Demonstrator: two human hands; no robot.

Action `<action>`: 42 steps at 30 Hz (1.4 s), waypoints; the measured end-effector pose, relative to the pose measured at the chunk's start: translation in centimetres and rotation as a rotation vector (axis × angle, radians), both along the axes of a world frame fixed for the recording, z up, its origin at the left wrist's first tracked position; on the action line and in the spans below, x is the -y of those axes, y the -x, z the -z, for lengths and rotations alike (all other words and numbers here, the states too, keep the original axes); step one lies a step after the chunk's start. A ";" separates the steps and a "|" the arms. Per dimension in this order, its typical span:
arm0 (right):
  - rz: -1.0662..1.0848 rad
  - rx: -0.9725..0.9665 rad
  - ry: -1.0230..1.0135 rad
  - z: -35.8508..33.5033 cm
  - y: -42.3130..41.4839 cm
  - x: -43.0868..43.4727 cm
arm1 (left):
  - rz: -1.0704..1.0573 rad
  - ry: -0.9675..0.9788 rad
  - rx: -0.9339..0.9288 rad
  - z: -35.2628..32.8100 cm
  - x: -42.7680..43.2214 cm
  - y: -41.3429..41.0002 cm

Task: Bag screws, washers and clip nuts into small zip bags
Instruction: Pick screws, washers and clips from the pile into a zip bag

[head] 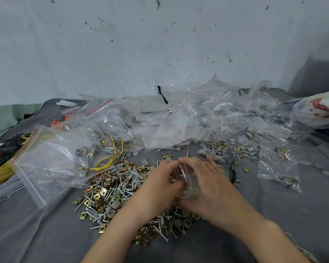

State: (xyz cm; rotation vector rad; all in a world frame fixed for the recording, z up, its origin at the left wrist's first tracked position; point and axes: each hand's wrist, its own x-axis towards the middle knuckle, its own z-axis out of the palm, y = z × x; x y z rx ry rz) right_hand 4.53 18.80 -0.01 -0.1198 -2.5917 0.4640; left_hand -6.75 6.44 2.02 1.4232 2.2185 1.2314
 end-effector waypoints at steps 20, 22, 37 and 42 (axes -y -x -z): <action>0.293 -0.305 0.127 -1.3 -0.9 -3.5 | 0.195 0.494 -0.477 2.2 0.6 -1.9; 0.291 -0.279 0.119 -1.1 -0.8 -3.3 | 0.148 0.506 -0.588 3.0 0.7 -2.0; 0.216 -0.111 0.107 0.3 0.2 -2.5 | -0.133 0.252 -0.452 2.0 0.6 2.6; 0.204 -0.065 0.077 0.7 0.4 -2.5 | -0.144 0.209 -0.301 1.0 1.6 3.5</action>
